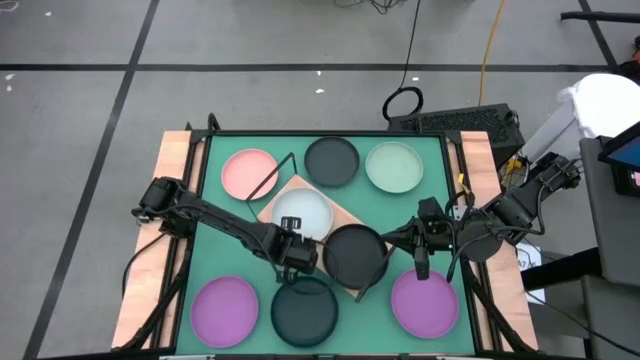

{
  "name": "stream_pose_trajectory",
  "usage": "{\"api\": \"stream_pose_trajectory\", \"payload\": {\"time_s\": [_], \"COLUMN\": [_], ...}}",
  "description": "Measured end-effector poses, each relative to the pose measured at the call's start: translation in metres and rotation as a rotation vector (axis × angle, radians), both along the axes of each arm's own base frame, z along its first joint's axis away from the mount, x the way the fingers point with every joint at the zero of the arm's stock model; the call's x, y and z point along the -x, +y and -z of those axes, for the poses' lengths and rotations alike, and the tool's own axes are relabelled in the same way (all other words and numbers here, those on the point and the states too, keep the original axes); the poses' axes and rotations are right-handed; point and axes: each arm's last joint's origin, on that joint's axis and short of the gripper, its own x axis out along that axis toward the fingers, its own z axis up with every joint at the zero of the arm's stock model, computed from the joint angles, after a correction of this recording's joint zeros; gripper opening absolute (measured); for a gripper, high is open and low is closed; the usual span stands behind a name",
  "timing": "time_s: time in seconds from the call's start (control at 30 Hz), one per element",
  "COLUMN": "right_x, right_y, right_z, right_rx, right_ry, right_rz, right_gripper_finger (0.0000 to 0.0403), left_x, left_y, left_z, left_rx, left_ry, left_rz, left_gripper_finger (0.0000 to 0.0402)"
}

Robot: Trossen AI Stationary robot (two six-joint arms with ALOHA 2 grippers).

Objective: Place and stack plates onto a shelf
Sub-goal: Put the gray plate on the shelf, then stack the violet plate on the gray plate on the shelf

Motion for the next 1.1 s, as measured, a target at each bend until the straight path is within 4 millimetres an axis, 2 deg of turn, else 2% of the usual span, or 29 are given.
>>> {"api": "stream_pose_trajectory", "payload": {"time_s": [0.43, 0.6, 0.7, 0.93, 1.1], "right_x": [0.000, 0.000, 0.000, 0.000, 0.000], "right_y": [0.000, 0.000, 0.000, 0.000, 0.000], "right_z": [0.000, 0.000, 0.000, 0.000, 0.000], "right_rx": [0.000, 0.000, 0.000, 0.000, 0.000], "right_ry": [0.000, 0.000, 0.000, 0.000, 0.000], "right_rz": [0.000, 0.000, 0.000, -0.001, -0.001], "right_gripper_finger": [0.0000, 0.0000, 0.0000, 0.0000, 0.0000], "left_x": [0.000, -0.004, -0.006, -0.007, -0.006], "left_y": [-0.001, -0.003, -0.003, -0.002, -0.006], "left_z": [0.000, -0.009, -0.013, -0.026, -0.048], "left_rx": [0.000, -0.007, -0.019, -0.059, -0.064], "left_ry": [0.001, -0.038, -0.059, -0.051, -0.031], "left_rz": [0.001, -0.005, -0.017, -0.033, -0.034], "left_gripper_finger": [0.0124, 0.0134, 0.0168, 0.0283, 0.0318]}}
